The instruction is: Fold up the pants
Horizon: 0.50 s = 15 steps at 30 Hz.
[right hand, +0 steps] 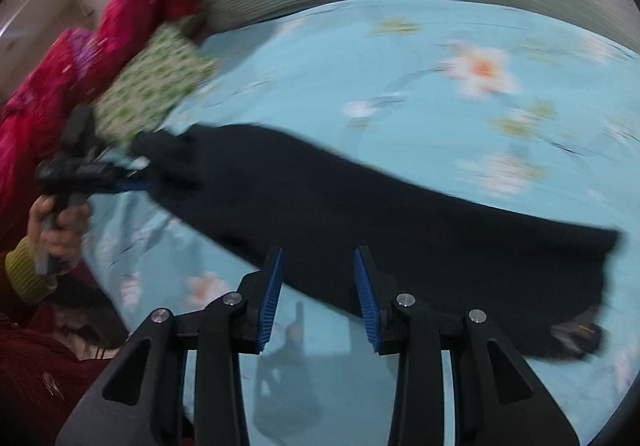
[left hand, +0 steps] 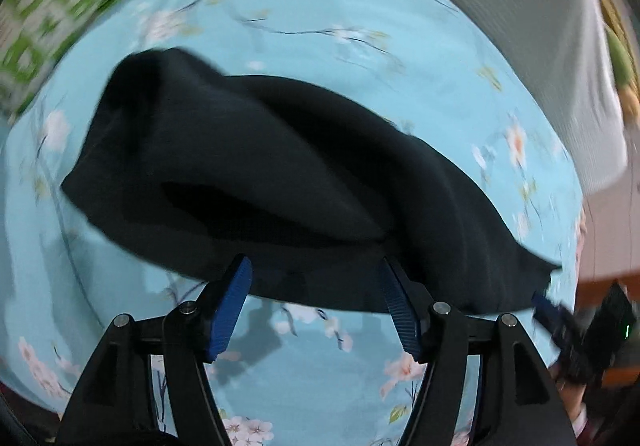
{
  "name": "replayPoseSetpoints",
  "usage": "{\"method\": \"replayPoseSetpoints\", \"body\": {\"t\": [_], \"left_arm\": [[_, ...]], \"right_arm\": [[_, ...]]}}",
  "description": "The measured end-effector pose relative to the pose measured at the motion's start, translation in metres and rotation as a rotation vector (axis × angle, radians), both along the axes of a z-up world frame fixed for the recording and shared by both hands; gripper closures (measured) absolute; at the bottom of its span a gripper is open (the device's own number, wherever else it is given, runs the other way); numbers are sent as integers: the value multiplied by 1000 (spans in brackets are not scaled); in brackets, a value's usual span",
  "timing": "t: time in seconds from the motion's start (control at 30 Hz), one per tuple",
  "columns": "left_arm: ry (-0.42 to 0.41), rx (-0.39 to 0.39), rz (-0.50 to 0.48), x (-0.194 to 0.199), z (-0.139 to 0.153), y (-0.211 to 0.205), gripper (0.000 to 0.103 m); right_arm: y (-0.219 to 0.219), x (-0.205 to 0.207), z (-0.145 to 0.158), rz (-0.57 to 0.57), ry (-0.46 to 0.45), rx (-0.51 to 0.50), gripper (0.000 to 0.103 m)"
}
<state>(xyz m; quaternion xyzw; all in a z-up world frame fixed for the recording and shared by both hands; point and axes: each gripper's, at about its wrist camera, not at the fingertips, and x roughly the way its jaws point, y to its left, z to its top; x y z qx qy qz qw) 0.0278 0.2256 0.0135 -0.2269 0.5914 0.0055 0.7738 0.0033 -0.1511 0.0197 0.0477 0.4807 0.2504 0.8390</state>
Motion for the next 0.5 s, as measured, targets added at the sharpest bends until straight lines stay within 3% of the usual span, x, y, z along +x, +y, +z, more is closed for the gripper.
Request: {"method": "replayPoseSetpoints", "body": {"t": [0.17, 0.43, 0.5], "left_arm": [[1, -12, 78, 2, -4, 14, 36], [6, -15, 169, 18, -12, 26, 37], [7, 10, 179, 23, -16, 26, 45]], "right_arm": [[70, 6, -6, 153, -39, -47, 59], [133, -5, -25, 404, -207, -407, 51], [140, -5, -33, 455, -229, -467, 51]]}}
